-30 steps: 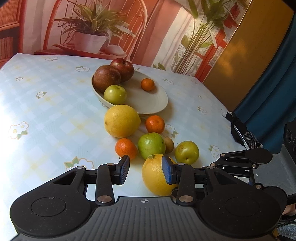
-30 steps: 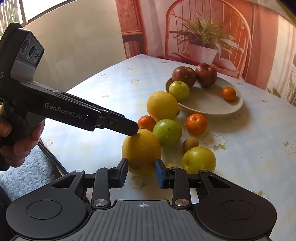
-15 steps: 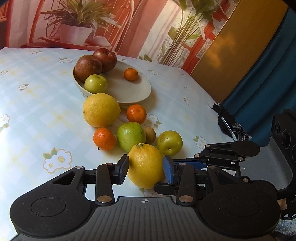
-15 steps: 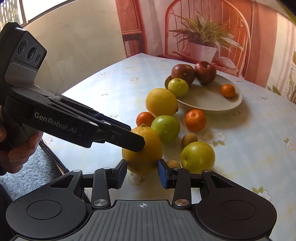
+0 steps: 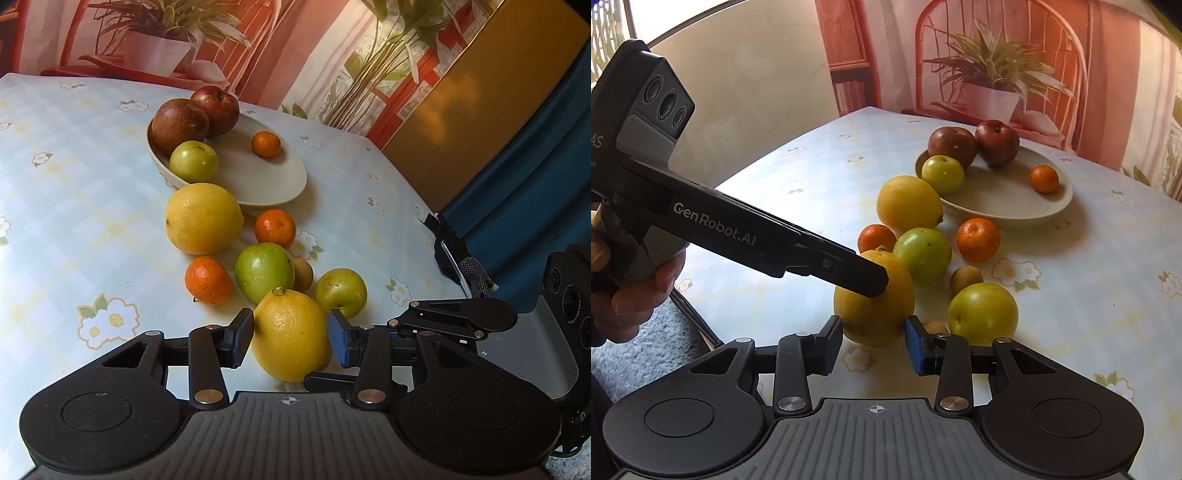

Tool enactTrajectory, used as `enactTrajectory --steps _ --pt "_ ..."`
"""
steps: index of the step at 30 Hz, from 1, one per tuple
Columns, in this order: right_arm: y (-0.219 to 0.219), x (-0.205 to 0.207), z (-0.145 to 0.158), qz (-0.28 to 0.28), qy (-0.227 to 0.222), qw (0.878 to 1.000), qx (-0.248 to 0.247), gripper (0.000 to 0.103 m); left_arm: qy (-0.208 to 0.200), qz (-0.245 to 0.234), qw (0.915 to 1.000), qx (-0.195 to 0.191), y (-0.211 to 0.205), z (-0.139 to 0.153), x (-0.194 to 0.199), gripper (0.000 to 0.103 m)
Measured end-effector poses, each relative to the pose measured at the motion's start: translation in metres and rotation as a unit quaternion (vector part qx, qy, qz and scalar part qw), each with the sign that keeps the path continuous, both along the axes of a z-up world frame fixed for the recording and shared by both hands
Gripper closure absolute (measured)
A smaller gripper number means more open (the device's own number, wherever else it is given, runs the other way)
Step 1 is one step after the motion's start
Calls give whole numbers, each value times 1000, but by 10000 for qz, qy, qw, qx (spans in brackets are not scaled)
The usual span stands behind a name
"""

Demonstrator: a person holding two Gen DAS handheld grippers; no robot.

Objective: Organize fruits
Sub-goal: 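Lift the lemon with the left gripper and carry it over the plate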

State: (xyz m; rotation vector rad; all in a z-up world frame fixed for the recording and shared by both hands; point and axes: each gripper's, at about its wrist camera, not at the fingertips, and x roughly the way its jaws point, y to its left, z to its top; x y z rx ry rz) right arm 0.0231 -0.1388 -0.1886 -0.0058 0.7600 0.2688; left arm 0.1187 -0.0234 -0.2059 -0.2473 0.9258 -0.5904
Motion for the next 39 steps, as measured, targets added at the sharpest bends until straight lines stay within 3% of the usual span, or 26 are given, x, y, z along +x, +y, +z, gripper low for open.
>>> enactTrajectory --steps 15,23,39 --pt "0 -1 -1 0 -6 10000 41 69 230 161 9990 -359 4 -7 12 54" --pt "-6 3 -2 -40 53 9995 294 65 198 130 9991 -343 4 -7 10 54" --pt "3 15 -9 -23 237 9996 145 58 183 124 9992 -335 5 -6 9 55"
